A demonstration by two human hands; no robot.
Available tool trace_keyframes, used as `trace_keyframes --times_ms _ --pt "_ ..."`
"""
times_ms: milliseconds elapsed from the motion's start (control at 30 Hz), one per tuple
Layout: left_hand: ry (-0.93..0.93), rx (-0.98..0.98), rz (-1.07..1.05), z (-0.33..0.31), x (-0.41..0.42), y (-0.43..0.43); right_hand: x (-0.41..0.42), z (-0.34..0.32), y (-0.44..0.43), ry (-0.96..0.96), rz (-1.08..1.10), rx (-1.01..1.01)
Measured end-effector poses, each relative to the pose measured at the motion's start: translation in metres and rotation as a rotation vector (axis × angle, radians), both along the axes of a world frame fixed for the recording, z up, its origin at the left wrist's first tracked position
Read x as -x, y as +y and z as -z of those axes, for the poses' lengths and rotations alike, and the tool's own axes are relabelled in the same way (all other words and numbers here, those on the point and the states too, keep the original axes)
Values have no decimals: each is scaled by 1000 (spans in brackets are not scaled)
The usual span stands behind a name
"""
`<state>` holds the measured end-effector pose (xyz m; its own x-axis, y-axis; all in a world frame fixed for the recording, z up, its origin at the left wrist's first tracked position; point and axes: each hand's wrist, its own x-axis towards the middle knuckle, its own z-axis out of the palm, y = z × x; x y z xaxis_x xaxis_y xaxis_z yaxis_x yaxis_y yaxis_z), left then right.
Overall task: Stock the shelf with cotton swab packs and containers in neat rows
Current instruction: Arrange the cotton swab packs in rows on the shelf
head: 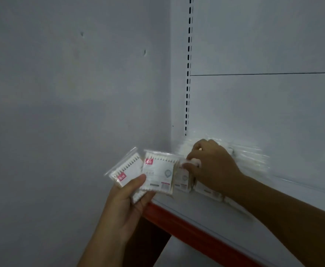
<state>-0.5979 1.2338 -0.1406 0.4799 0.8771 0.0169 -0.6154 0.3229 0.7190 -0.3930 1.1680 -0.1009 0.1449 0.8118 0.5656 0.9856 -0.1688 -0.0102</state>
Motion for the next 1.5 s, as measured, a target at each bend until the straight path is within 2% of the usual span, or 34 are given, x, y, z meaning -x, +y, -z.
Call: trace_keyframes --times_ms 67,133,200,267,300,400,433,500,567,633,700,800,900,933,1000,1067,1133,1167,1267,1300,1333,1433,1467,1500 --pt "8 -19 73 -4 -19 6 2 -20 -10 340 -142 -80" --pt "-16 -81 143 -10 -40 12 6 -42 -20 667 -234 -16" --pt "-45 -165 202 -15 -59 15 10 -49 -29 765 -239 -26" --pt "-46 -237 230 -16 -74 15 11 -49 -36 735 -182 -157" --pt "-37 -258 235 -15 -81 15 12 -49 -39 782 -158 -220" --pt "-22 -280 255 -8 -93 17 14 -50 -47 1111 -136 -225" --pt "-2 -293 265 -7 -95 18 14 -52 -48 1131 -99 -173" --pt "68 -351 286 -8 -96 20 12 -52 -50 964 22 -120" --pt "102 -356 286 -8 -93 24 9 -49 -53 830 110 -198" --pt "51 -273 254 -11 -85 35 8 -41 -59 786 151 -278" --pt "-17 -202 276 -18 -76 48 11 -24 -61 657 190 -259" --pt "-12 -124 421 -26 -66 54 16 9 -53 381 217 -238" --pt "28 -70 531 -29 -66 47 18 23 -45 21 277 -135" --pt "57 -80 532 -29 -68 44 18 22 -46 -38 289 -125" --pt "124 -139 494 -29 -73 42 21 11 -50 11 288 -208" --pt "187 -286 469 -33 -79 37 29 -14 -56 250 241 -341" --pt "254 -500 490 -42 -87 26 32 -42 -61 495 155 -316" --pt "299 -598 515 -47 -92 18 32 -55 -64 536 140 -241" --pt "354 -852 600 -59 -101 9 26 -75 -79 431 205 -115" --pt "332 -1013 571 -59 -102 13 21 -75 -88 413 254 -128" --pt "359 -1266 504 -56 -101 21 16 -71 -99 415 301 -137" --pt "799 -2093 345 -32 -103 43 6 -42 -119 468 388 -72" --pt "924 -2256 299 -23 -105 46 6 -29 -120 467 415 -45" --pt "988 -2330 255 -17 -108 47 5 -16 -119 457 440 -33"
